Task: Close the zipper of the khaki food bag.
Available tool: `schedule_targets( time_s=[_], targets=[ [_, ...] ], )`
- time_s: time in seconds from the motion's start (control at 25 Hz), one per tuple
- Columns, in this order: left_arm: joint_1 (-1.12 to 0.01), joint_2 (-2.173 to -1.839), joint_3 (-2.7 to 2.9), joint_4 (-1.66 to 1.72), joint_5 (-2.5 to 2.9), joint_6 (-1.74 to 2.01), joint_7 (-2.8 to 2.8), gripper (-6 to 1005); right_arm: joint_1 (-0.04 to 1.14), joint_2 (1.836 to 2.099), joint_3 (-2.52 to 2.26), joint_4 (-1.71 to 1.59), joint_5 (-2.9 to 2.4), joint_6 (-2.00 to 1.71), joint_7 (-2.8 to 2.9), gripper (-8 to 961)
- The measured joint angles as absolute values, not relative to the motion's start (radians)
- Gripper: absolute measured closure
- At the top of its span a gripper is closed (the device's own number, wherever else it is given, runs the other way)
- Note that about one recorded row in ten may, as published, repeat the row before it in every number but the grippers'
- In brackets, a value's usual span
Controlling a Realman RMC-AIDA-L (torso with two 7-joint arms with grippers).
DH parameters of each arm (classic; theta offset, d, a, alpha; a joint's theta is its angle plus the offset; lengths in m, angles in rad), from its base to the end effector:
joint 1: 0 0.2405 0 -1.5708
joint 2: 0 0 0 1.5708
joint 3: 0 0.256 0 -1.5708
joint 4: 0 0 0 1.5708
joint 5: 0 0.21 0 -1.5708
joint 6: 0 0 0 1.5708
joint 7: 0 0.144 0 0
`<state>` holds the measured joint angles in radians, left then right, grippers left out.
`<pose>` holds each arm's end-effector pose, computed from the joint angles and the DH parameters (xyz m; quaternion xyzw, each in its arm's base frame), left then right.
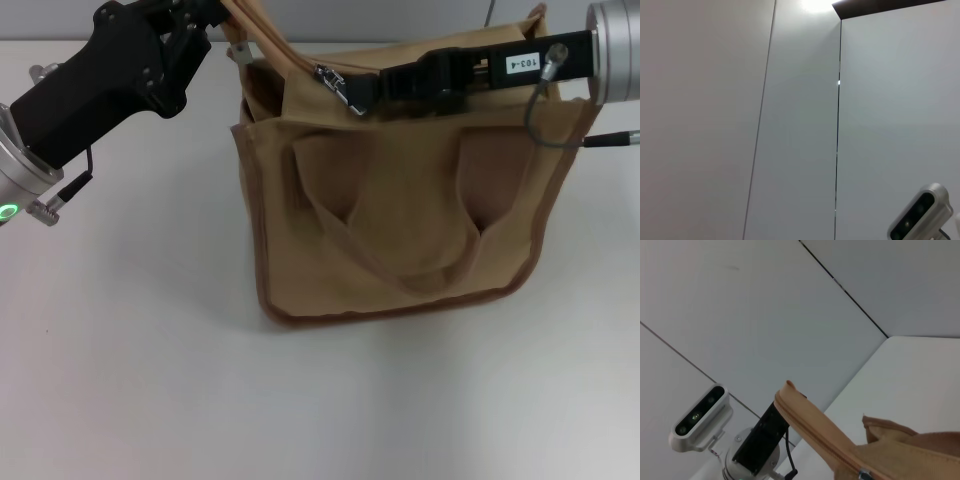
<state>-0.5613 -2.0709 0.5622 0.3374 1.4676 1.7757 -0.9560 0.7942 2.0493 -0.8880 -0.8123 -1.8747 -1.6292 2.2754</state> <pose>-0.2242 0.3274 0.0273 -0.8098 -0.0876 -0.5291 0.2381 0.1281 0.3830 0.0153 0.8839 -0.3959 -0.2437 0.0502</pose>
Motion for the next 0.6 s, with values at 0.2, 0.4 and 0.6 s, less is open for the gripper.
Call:
schedule_targets(
  time_s=[0.2, 0.4, 0.6],
  targets=[
    [-0.561, -2.071, 0.555, 0.337, 1.467, 1.773, -0.956, 984, 0.771, 2.049, -0.886, -0.827, -1.873, -1.636, 2.275, 953],
    [-0.556, -2.071, 0.554, 0.338, 1.465, 1.767, -0.957, 984, 0.753, 2.048, -0.864, -0.836, -1.871, -1.656, 2.269, 954],
    [-0.555, -2.071, 0.554, 0.338, 1.464, 1.767, -0.959, 984, 0.742, 2.049, -0.848, -0.853, -1.861, -1.674, 2.266, 954]
  ],
)
